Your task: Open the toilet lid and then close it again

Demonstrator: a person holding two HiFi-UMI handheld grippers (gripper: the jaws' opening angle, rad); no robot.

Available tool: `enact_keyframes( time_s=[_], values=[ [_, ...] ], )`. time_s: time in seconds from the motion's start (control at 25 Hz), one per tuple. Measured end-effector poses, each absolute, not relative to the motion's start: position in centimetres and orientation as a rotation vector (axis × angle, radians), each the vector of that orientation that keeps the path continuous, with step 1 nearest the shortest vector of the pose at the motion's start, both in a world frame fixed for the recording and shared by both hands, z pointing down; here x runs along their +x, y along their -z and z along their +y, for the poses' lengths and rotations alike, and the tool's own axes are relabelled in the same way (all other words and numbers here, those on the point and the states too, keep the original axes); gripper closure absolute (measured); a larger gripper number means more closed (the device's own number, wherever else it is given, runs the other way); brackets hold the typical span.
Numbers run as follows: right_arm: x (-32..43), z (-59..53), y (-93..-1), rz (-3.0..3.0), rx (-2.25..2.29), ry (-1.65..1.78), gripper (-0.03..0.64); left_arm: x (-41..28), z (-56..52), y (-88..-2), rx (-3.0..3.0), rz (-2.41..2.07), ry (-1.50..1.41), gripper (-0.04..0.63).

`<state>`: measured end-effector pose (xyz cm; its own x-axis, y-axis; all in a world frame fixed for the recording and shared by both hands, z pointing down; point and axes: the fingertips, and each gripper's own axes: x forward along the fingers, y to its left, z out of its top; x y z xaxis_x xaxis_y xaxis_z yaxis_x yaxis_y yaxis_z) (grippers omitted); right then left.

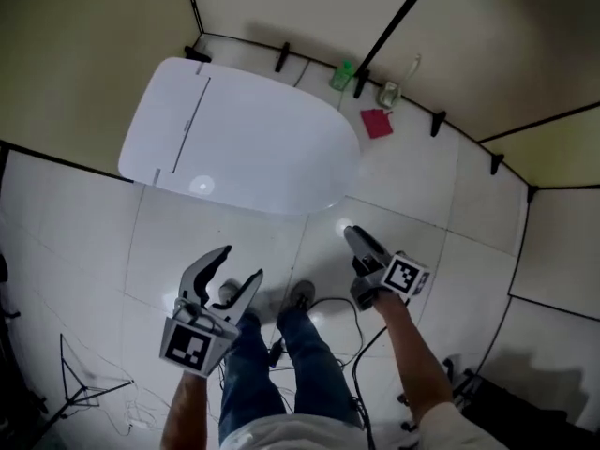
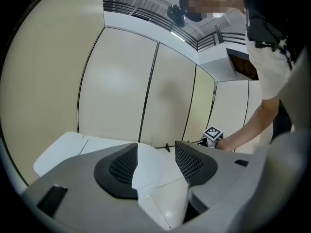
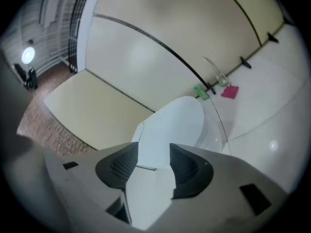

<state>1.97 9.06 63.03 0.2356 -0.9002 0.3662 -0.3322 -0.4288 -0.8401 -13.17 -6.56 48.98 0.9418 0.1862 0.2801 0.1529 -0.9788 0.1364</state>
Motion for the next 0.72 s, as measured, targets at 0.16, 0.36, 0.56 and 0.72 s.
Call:
enact_keyframes(
  time_s=[0.16,0.36,0.56,0.72],
  values=[
    [4.2,8.1,-70.7,0.977,-1.654,1.181,0.353,-10.9,-8.0,-53.6,2.989,0.219,-0.432,0.356],
    [6.9,7.0,-77.0,0.785,-1.516,1.119,0.333,-9.8,-9.0,-58.9,2.984,0.210,-0.446,0.356],
    [7.8,6.2,-78.5,0.783,-1.458,1.066,0.333,-9.7,-8.0,-62.2,2.968,0.240,-0.481,0.356],
    [8.2,5.3,-78.1,0.809,-1.443,1.032,0.333,-10.0,-7.6,-63.4,2.948,0.235,-0.497,0.356]
  ],
)
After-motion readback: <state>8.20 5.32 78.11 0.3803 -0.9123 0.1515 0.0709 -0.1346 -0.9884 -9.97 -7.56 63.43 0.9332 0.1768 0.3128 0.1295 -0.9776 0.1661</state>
